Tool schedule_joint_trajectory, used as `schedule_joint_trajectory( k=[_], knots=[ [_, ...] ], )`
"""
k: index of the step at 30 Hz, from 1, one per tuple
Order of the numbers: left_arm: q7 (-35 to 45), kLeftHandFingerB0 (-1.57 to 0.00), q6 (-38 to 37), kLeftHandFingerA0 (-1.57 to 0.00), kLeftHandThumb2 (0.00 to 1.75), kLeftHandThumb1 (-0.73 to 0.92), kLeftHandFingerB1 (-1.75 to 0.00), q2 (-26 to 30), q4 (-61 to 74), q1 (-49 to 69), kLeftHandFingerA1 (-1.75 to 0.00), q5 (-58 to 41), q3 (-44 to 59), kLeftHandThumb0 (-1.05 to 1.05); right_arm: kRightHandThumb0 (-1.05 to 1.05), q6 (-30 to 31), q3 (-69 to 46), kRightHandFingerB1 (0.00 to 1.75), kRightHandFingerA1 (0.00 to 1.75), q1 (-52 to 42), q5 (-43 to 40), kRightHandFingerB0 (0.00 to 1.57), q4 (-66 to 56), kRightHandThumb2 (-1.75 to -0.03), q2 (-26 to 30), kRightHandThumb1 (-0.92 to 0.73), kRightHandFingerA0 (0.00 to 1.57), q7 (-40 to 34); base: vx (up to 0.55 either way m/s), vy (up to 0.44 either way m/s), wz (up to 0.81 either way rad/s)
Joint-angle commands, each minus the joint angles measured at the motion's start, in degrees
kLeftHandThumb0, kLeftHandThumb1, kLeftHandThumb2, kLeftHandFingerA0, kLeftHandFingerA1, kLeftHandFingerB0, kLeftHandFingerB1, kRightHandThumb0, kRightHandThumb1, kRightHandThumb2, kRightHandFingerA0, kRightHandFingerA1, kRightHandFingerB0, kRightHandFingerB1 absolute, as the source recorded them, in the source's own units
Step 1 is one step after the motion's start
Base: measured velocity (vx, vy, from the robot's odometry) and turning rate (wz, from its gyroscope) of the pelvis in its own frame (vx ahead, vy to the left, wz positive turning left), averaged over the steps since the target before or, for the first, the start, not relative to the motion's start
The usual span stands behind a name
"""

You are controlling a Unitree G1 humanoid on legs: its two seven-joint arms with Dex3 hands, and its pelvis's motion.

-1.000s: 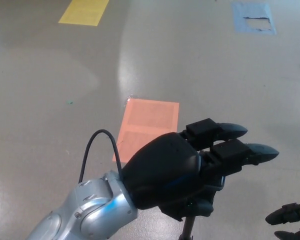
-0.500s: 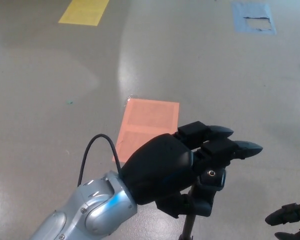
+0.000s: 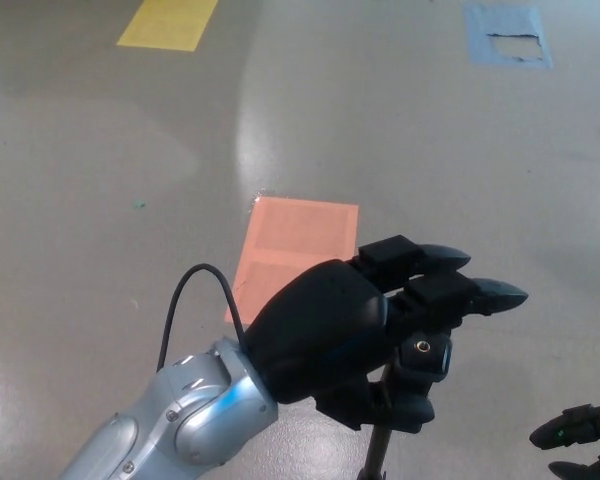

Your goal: The robot uses its left hand to grab the top of a phone stand kept on the floor and rotates it anti-clockwise

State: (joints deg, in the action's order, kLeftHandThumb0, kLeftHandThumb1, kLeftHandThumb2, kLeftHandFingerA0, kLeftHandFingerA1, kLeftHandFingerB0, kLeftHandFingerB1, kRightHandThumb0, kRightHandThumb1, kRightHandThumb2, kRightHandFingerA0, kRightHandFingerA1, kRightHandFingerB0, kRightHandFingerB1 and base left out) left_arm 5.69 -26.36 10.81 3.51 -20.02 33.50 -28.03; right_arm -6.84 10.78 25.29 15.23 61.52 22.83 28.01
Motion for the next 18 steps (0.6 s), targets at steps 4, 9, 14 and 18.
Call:
schedule_joint_trajectory(
  k=[4,9,14,18],
  knots=[
    [-2.1,-0.6,-4.0,-0.81,0.57,0.69,-0.37,-0.6,-1.4,-1.0,-1.68,0.0,0.1,-0.03,-0.43,0.1,-0.1,0.33,0.4,0.0,-0.2,0.33,0.2,-0.62,0.7,-0.75,0.52,-0.3,0.0,0.0,0.0],
    [-1.8,-0.76,-2.9,-0.92,0.59,0.61,-0.43,-0.7,-1.4,-1.3,-0.57,1.0,0.3,-0.07,-0.45,0.5,-0.1,0.32,0.4,0.2,-0.2,0.31,-0.4,-0.62,0.8,-0.75,0.5,0.1,0.0,0.0,0.0],
    [-1.1,-0.89,-2.8,-0.92,0.59,0.64,-0.64,-1.1,-2.6,-1.4,-1.02,-1.0,0.4,-0.12,-0.46,1.0,-0.4,0.33,0.4,0.5,-0.4,0.32,-0.5,-0.63,0.8,-0.76,0.49,0.0,0.0,0.0,0.0],
    [-0.9,-0.8,-3.3,-0.85,0.61,0.71,-1.12,-1.9,-3.9,-0.8,-1.61,-3.3,0.5,-0.19,-0.49,0.5,-0.3,0.34,0.41,-0.1,-0.3,0.33,-1.6,-0.63,1.0,-0.77,0.47,0.1,0.0,0.0,0.0]
  ],
)
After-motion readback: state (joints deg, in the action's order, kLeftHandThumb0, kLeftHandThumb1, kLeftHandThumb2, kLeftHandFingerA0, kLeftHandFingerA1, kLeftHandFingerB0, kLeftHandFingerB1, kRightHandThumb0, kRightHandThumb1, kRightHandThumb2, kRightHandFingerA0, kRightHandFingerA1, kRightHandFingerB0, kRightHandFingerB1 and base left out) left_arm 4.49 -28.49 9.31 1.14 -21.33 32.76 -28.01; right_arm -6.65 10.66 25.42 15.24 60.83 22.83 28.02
